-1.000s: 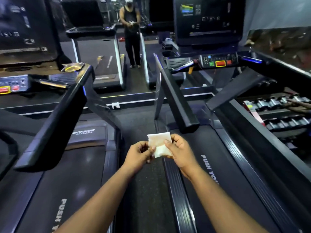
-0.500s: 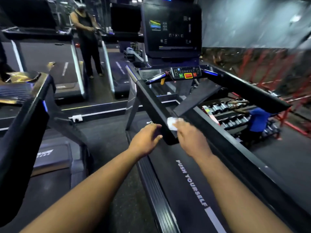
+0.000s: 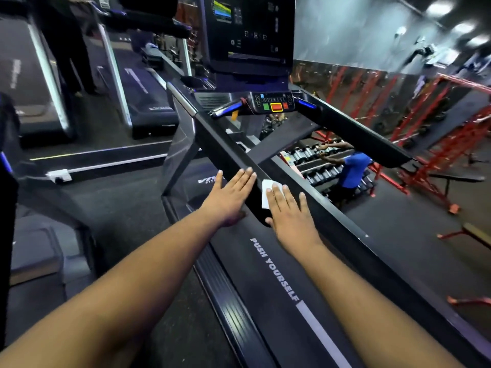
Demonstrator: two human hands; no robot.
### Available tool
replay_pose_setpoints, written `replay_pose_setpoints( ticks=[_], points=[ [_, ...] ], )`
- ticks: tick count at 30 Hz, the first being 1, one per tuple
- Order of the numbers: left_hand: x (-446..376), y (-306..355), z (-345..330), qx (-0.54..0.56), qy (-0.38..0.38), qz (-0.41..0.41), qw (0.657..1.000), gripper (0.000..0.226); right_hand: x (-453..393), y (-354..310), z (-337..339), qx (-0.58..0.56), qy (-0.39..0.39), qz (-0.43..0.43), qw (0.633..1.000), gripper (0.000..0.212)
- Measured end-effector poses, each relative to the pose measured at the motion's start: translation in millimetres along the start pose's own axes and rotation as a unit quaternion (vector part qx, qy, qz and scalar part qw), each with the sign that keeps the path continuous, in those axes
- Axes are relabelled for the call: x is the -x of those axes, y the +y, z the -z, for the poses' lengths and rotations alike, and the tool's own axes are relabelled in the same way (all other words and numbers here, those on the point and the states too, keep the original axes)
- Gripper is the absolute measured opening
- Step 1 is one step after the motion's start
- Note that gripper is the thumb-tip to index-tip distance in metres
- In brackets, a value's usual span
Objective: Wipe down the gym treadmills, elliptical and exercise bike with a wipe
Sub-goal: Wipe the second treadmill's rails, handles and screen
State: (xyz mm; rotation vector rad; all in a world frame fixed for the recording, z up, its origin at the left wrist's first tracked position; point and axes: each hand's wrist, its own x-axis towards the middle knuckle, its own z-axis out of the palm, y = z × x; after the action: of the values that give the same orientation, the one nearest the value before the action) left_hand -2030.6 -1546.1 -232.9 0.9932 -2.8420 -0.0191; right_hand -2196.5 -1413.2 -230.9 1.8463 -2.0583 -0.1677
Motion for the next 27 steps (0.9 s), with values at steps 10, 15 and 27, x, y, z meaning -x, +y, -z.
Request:
replay_pose_setpoints(
  ticks=[10,15,27],
  points=[
    [-6.8,-2.8,-26.0,0.009,0.017,-0.051,0.999,0.117,14.2,-33.6,-9.2,0.317,-0.096,0.121,0.936,0.076],
    [-2.3,-17.4,-30.3,-0.006,0.008,-0.050,0.999,0.116,7.4,-31.5,4.6,0.240,-0.087,0.128,0.958,0.054],
    [-12.5,-28.2,-24.3,0.011,0.002,-0.053,0.999,0.115,-24.9,-6.0,2.2,0.006,0.006,-0.034,0.999,0.062]
  ],
)
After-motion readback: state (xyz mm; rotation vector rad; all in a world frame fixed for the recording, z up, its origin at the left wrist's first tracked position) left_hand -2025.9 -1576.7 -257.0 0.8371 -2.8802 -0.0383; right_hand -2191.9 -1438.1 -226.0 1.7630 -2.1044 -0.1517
